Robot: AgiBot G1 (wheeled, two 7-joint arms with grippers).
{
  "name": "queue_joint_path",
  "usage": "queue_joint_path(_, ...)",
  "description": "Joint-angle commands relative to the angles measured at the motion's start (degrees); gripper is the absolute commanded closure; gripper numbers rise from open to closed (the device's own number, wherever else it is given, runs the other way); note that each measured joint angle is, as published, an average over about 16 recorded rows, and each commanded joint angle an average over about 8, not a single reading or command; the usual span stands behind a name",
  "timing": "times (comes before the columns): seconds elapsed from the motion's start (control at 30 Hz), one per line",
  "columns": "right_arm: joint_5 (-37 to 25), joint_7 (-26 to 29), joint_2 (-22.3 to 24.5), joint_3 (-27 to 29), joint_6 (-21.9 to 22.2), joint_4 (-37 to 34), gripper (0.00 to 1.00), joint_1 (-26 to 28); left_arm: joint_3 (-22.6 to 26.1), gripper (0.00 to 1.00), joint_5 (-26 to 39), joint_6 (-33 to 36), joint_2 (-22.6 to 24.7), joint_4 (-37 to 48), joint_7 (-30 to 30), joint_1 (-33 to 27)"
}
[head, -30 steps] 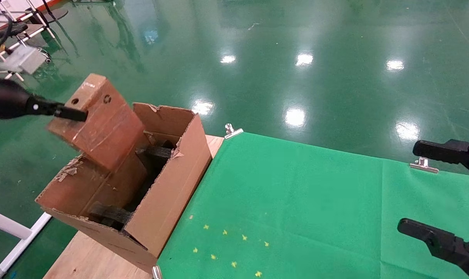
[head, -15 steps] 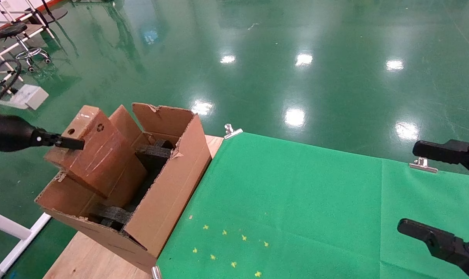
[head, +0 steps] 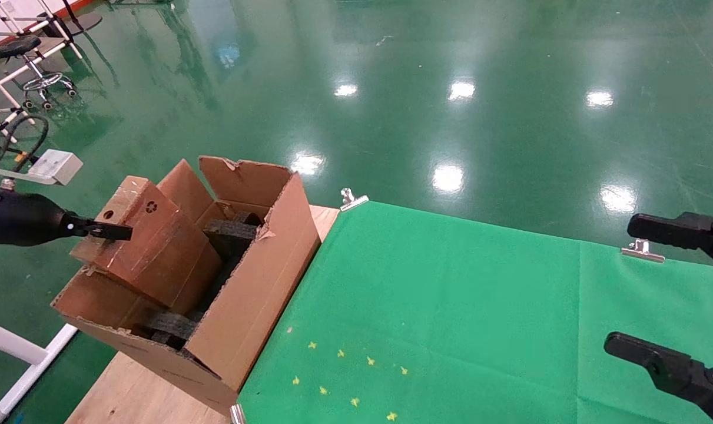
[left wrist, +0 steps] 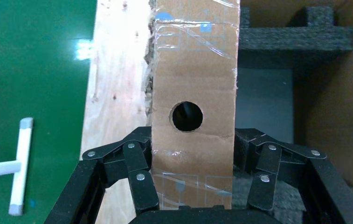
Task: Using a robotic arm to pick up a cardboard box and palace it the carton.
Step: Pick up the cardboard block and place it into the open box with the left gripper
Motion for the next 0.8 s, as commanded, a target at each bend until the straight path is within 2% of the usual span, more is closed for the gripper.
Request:
queue_joint_path(0.03,0.0,0.0,0.0,0.0,0.0,0.0,0.0,0.0,-0.2,1.0,-0.2,-1.4,0.3,0.1,-0.2,0.9)
queue_joint_path(0.57,0.0,0.0,0.0,0.0,0.0,0.0,0.0,0.0,-0.5,1.0,-0.6,-2.6,2.8,0.1,-1.5,6.3)
queue_joint_path(0.8,0.0,0.0,0.0,0.0,0.0,0.0,0.0,0.0,-0.8,1.0,-1.1,-6.0,4.3,0.2,-2.3,9.3)
